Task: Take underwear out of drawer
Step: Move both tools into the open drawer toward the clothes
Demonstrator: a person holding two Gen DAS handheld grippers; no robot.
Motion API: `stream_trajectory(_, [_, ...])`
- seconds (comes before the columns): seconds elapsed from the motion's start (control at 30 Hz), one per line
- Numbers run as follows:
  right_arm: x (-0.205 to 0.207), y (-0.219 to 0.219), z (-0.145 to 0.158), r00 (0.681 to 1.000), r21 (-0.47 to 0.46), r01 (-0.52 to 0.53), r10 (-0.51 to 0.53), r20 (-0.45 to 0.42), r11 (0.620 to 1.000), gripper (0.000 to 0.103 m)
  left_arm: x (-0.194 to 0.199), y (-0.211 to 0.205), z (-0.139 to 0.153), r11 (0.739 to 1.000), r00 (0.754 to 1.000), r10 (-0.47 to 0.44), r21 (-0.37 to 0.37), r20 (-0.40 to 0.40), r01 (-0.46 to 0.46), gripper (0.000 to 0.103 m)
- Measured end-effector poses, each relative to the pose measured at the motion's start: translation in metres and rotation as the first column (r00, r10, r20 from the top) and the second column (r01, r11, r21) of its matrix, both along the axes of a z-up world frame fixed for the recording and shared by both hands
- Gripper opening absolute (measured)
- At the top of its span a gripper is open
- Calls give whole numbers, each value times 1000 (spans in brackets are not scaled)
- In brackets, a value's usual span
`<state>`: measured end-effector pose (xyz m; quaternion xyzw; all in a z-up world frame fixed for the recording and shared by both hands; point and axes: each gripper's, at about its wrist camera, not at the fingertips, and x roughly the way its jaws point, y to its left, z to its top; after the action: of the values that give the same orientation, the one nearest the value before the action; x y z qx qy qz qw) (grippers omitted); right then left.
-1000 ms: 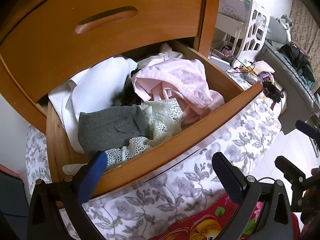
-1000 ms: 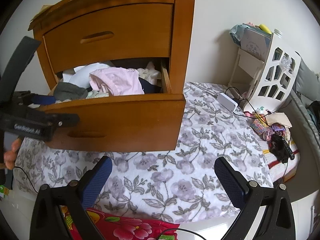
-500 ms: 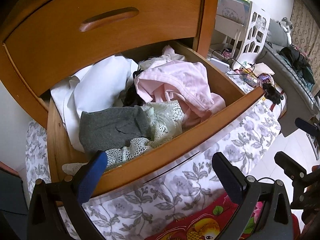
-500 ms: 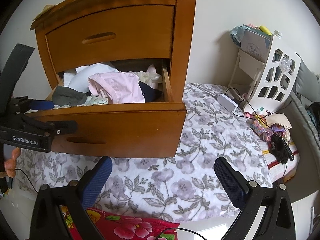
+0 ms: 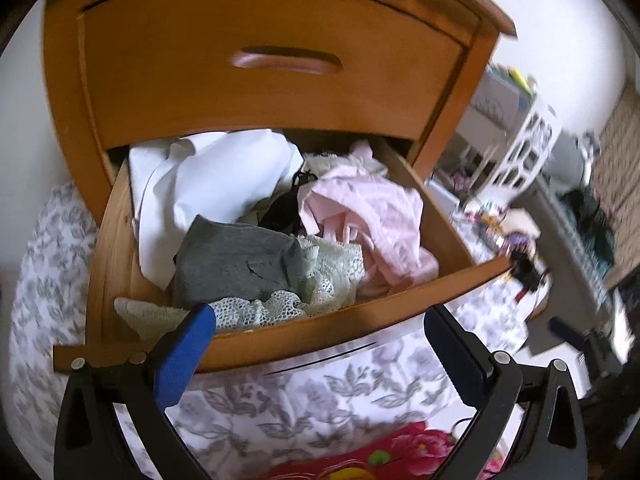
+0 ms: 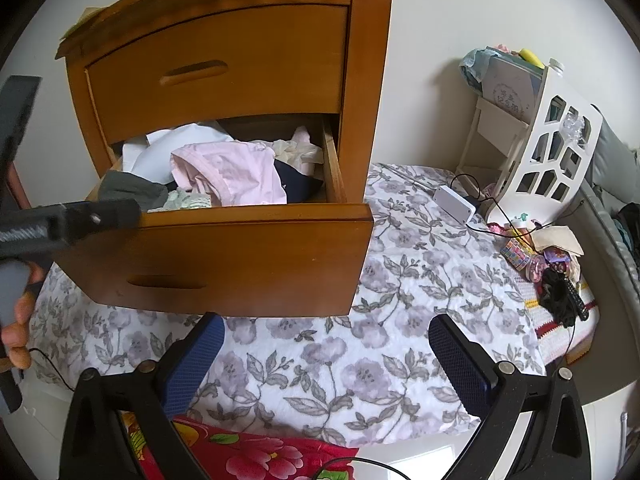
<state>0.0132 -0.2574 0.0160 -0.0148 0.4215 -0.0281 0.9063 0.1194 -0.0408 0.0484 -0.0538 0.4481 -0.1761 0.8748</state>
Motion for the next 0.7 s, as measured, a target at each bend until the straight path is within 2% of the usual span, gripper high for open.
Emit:
stream_trajectory(0.17, [5, 0, 1, 1000, 3, -2, 2, 12, 1000, 103, -13, 24, 24, 995, 994, 82, -58, 71, -78, 103])
stream_trajectory(0.37, [9, 0, 13, 998, 48, -16, 13, 69, 999, 103, -25, 59, 50, 975, 960, 220, -40, 174, -217, 103])
stream_trajectory(0.53, [19, 6, 24, 993, 87, -52, 43, 106, 995, 103, -25, 91, 53, 953, 937, 303, -53, 174, -298, 103])
stream_trajectory(0.7, [31, 16, 20, 990, 133, -104, 90, 105, 986, 103, -11, 104, 38, 937, 931, 348, -57, 107, -344, 103])
